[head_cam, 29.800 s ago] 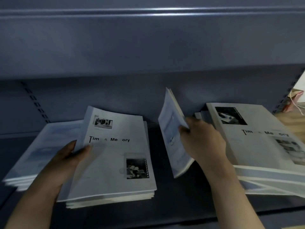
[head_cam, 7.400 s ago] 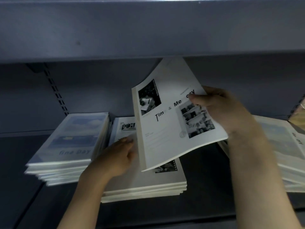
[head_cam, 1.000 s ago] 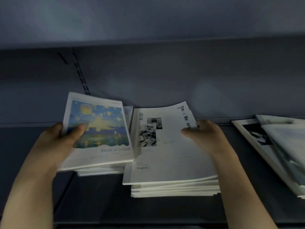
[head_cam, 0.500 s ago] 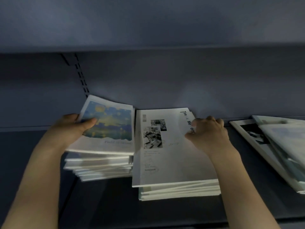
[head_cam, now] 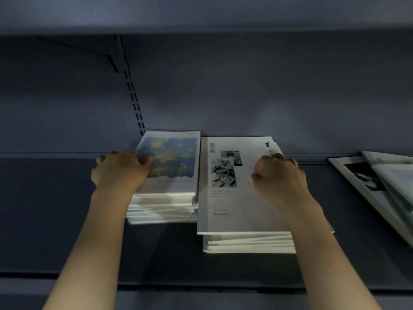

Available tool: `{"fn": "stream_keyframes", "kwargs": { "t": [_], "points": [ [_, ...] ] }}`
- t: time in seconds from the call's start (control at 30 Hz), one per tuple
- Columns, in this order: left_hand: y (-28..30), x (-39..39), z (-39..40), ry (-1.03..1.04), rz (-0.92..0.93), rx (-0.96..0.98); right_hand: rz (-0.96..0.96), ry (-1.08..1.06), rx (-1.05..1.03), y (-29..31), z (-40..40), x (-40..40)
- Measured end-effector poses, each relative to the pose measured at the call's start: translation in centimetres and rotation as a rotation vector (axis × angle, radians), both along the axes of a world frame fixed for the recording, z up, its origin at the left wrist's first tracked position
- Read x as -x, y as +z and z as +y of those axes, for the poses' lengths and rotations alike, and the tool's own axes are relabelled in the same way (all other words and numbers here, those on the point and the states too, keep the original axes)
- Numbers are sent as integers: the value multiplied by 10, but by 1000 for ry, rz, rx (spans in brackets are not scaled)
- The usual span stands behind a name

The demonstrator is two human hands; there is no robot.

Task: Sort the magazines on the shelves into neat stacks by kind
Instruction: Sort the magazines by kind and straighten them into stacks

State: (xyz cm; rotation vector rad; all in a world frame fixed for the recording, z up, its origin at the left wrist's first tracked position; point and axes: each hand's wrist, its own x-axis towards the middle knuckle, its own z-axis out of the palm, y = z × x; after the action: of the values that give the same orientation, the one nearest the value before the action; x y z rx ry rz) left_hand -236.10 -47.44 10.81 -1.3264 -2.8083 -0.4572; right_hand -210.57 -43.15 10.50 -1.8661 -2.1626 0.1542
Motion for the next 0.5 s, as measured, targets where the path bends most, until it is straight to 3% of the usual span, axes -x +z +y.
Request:
{"fn": "stream_keyframes", "kwargs": {
  "t": [0.17, 0.33, 0.5],
  "points": [
    [6, -19, -2, 75, 53, -50, 134, 1, -57, 3, -11, -18],
    [13, -77, 1, -45, 85, -220, 204, -56, -43, 7, -14, -60],
    [10, -139, 14, -164, 141, -273, 198, -92, 27, 8, -15, -121]
  ]
}}
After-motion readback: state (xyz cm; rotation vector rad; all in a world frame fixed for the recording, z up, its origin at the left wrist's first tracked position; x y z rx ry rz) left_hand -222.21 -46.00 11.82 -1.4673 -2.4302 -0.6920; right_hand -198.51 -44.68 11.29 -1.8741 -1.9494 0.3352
